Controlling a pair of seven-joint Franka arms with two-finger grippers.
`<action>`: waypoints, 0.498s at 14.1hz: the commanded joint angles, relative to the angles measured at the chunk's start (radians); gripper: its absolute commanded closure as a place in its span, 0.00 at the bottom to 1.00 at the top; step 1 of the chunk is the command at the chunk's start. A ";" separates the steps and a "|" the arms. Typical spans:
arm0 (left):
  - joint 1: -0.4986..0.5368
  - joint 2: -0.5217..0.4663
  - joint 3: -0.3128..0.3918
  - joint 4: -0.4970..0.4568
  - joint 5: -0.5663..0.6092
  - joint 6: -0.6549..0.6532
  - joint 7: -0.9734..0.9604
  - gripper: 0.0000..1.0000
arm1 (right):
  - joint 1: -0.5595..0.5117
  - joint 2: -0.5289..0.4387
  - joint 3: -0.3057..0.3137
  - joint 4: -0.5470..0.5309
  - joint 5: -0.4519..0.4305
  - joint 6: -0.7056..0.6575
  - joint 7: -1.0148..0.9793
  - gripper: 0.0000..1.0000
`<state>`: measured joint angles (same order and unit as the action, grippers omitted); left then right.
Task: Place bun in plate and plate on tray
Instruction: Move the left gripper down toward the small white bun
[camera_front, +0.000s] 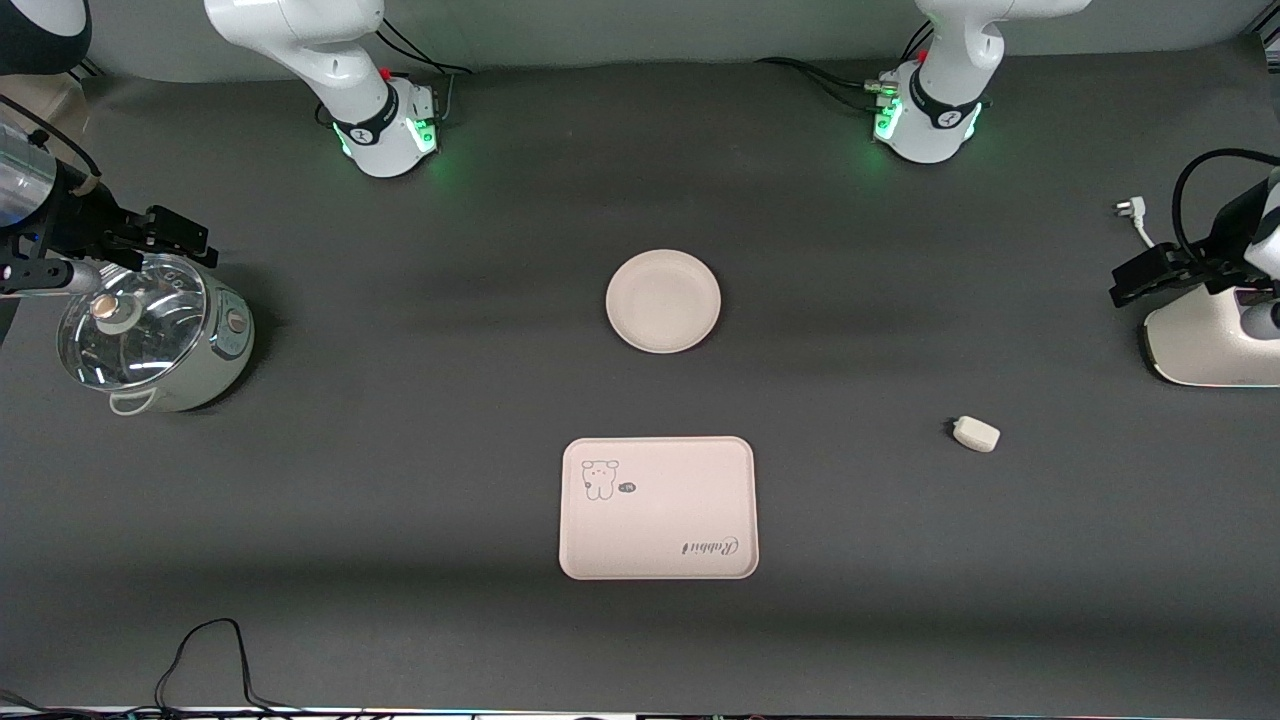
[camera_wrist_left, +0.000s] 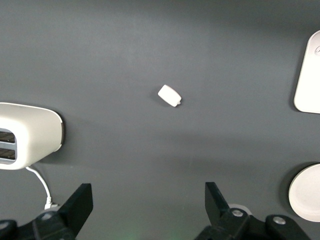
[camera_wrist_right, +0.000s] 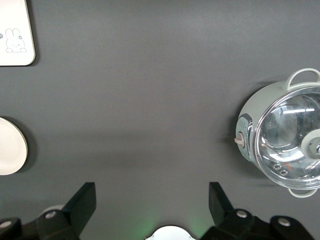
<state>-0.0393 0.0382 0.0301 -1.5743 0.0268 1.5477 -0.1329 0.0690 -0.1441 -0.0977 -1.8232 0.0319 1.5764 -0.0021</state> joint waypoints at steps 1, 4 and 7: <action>0.004 0.009 -0.002 -0.091 -0.002 0.059 0.019 0.00 | 0.000 -0.009 0.003 -0.018 -0.017 0.027 -0.021 0.00; -0.001 0.038 -0.002 -0.219 -0.007 0.216 0.018 0.00 | 0.005 -0.005 0.004 -0.018 -0.017 0.039 -0.018 0.00; -0.005 0.152 -0.002 -0.227 -0.064 0.319 0.018 0.00 | 0.003 0.003 0.004 -0.018 -0.017 0.053 -0.018 0.00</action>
<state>-0.0386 0.1337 0.0253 -1.7955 -0.0074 1.8063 -0.1316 0.0701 -0.1411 -0.0959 -1.8349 0.0319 1.6097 -0.0021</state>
